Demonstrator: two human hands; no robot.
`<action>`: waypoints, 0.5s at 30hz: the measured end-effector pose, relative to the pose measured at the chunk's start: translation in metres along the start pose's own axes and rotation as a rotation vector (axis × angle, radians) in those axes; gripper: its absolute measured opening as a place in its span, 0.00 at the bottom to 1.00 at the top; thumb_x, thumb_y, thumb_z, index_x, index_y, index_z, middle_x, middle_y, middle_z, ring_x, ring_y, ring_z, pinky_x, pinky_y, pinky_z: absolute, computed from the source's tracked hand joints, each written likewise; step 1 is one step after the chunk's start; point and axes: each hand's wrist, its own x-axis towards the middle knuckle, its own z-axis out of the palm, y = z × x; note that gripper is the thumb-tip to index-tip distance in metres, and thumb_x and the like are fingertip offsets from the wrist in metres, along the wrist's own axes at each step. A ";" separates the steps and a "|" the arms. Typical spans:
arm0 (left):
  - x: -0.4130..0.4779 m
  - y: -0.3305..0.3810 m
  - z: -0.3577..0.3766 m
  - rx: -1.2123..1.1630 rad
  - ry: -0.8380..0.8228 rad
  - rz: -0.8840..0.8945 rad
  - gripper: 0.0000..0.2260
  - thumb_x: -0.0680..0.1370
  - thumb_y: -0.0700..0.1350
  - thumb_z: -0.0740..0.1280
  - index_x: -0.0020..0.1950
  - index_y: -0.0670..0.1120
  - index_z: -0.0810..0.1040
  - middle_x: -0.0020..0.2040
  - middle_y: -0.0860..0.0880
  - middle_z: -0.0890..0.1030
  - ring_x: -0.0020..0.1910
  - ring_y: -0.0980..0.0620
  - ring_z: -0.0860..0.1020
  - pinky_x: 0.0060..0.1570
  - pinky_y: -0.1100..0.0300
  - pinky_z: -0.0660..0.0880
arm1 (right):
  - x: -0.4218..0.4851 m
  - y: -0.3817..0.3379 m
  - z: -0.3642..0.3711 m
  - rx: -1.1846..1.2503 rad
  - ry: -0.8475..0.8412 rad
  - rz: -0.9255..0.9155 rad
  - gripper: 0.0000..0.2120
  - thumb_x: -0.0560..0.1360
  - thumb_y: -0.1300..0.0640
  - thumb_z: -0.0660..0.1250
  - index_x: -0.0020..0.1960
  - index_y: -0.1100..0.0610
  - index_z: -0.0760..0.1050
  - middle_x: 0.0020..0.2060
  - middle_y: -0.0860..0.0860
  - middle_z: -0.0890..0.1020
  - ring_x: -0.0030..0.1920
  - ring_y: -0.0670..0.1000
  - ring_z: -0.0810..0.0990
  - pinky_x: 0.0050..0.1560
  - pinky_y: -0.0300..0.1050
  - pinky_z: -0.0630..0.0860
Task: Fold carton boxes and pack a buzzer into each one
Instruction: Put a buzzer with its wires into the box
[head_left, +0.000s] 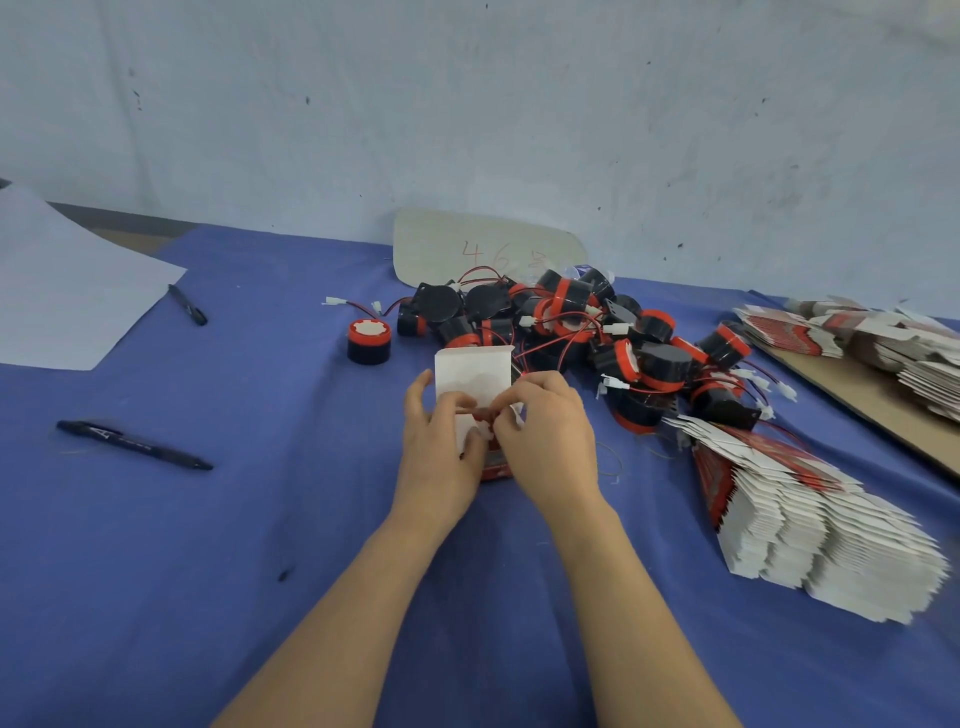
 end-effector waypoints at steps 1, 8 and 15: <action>0.000 0.000 0.000 0.013 -0.003 0.008 0.10 0.78 0.37 0.63 0.58 0.47 0.75 0.77 0.49 0.52 0.65 0.51 0.68 0.57 0.65 0.66 | -0.001 0.000 0.001 0.018 -0.022 0.002 0.09 0.76 0.61 0.62 0.46 0.53 0.81 0.52 0.43 0.72 0.51 0.46 0.70 0.40 0.40 0.69; 0.000 -0.005 -0.001 0.103 -0.031 0.114 0.14 0.78 0.38 0.62 0.57 0.51 0.82 0.76 0.52 0.54 0.66 0.47 0.68 0.64 0.57 0.69 | 0.000 0.018 -0.012 0.205 0.095 0.145 0.13 0.76 0.67 0.58 0.52 0.58 0.79 0.52 0.52 0.78 0.44 0.50 0.74 0.42 0.40 0.71; -0.001 -0.010 -0.001 0.281 -0.063 0.194 0.15 0.79 0.41 0.62 0.59 0.57 0.81 0.79 0.49 0.45 0.68 0.47 0.60 0.65 0.54 0.64 | 0.000 0.021 -0.012 0.123 -0.279 0.125 0.06 0.76 0.53 0.66 0.46 0.52 0.81 0.39 0.45 0.78 0.36 0.40 0.73 0.30 0.27 0.68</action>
